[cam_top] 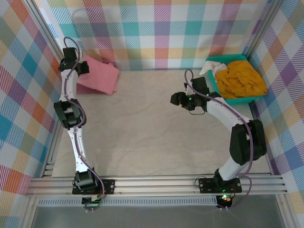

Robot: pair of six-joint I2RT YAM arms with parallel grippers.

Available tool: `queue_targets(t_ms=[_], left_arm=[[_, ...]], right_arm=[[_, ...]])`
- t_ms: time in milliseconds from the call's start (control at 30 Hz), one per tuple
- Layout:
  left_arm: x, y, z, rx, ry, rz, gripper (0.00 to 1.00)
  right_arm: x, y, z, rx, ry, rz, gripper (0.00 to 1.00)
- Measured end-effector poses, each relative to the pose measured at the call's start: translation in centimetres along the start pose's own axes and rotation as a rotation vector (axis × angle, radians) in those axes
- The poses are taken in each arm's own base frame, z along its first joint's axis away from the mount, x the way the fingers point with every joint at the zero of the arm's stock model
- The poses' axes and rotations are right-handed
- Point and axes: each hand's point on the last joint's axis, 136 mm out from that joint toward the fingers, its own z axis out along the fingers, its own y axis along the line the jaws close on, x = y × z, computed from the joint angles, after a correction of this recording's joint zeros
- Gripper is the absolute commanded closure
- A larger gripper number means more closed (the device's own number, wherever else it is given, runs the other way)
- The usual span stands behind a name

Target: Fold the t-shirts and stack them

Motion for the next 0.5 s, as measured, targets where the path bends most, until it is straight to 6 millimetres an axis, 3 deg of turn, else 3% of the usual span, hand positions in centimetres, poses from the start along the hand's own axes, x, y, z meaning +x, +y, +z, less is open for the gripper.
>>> queue_targets(t_ms=[33,67,167,300,400,500], left_arm=[[0.3,0.8,0.4,-0.039,0.004,-0.006,0.4],[0.6,1.5,0.7,-0.08,0.01,-0.012,0.36],[1.0,4.2,0.6,-0.234,0.021,-0.027,0.33],[0.6,7.0,-1.2,-0.403,0.006,-0.095,0.29],[0.9,7.0,-3.9,-0.4,-0.004,-0.16,0.26],[1.8,5.1,-8.6,-0.312,-0.044,-0.225,0.23]], right_arm=[[-0.2,0.1,0.0,-0.003,-0.003,-0.002,0.36],[-0.3,0.3,0.0,-0.006,-0.004,-0.004,0.36],[-0.4,0.6,0.0,-0.015,-0.004,-0.009,0.36],[-0.4,0.9,0.0,-0.017,-0.004,-0.015,0.34],[-0.6,0.8,0.0,-0.009,-0.013,-0.025,0.29],[-1.3,0.4,-0.2,0.029,-0.048,-0.054,0.16]])
